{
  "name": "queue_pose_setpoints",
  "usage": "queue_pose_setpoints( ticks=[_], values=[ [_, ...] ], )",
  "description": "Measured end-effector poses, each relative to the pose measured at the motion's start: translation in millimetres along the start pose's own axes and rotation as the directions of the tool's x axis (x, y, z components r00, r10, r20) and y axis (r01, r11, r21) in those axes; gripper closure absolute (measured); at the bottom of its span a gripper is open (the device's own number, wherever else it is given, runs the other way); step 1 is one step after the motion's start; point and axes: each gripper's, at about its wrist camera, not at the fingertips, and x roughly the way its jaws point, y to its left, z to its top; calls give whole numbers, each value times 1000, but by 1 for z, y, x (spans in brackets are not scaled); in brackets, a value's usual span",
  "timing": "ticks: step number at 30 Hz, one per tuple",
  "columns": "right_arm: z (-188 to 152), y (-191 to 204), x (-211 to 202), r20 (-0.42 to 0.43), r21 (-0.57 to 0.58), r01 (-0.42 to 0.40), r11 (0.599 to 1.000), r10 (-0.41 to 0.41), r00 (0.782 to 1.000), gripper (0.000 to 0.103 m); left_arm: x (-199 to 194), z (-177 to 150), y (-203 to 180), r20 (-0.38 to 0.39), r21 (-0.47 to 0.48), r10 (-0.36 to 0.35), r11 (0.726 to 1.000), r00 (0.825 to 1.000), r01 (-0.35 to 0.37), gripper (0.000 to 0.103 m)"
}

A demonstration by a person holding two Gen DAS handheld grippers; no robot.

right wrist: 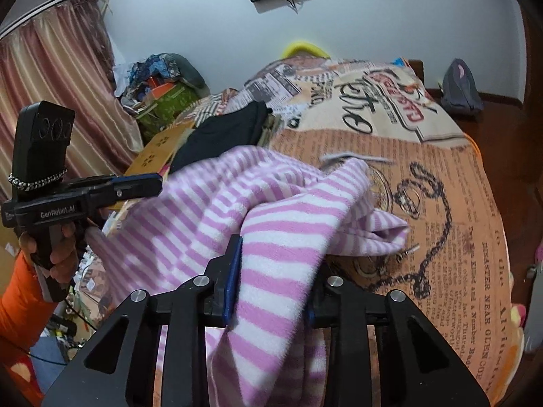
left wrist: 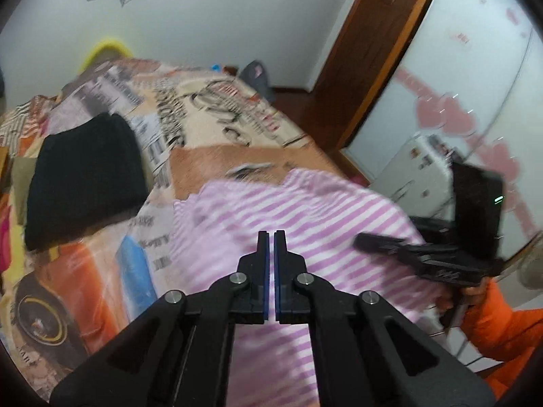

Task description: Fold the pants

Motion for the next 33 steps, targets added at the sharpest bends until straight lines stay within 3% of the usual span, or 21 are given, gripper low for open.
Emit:
queue_pose_setpoints(
  ticks=[3, 6, 10, 11, 14, 18, 21, 26, 33],
  values=[
    [6, 10, 3, 0, -34, -3, 999, 3, 1000, 78, -7, 2, -4, 5, 42, 50, 998, 999, -50, 102],
    [3, 9, 9, -29, -40, 32, 999, -33, 999, 77, 1, -3, 8, -45, 29, 100, 995, 994, -99, 92],
    [-12, -10, 6, -62, 37, 41, 998, -38, 997, 75, 15, -21, 34, -118, -6, 154, 988, 981, -156, 52],
    [-17, -13, 4, -67, 52, 45, 998, -41, 997, 75, 20, -27, 41, -131, -18, 151, 988, 980, -154, 48],
    [-30, -25, -2, -82, 94, 61, 994, -53, 995, 72, 33, -43, 59, -183, -52, 140, 987, 973, -152, 44],
    [-44, -36, -6, -116, 130, 86, 988, -71, 991, 49, 55, -60, 79, -262, -144, 97, 980, 960, -138, 40],
    [-54, -41, -4, -143, 142, 104, 985, -83, 986, 44, 62, -66, 88, -268, -198, 56, 974, 962, -112, 34],
    [-58, -48, 5, -153, 176, 76, 982, -49, 987, 39, 73, -64, 90, -271, -236, -12, 970, 963, -54, 34],
    [-52, -51, 31, -164, 198, -1, 980, 34, 986, 33, 82, -55, 78, -275, -228, -83, 973, 958, 18, 33]
  ],
)
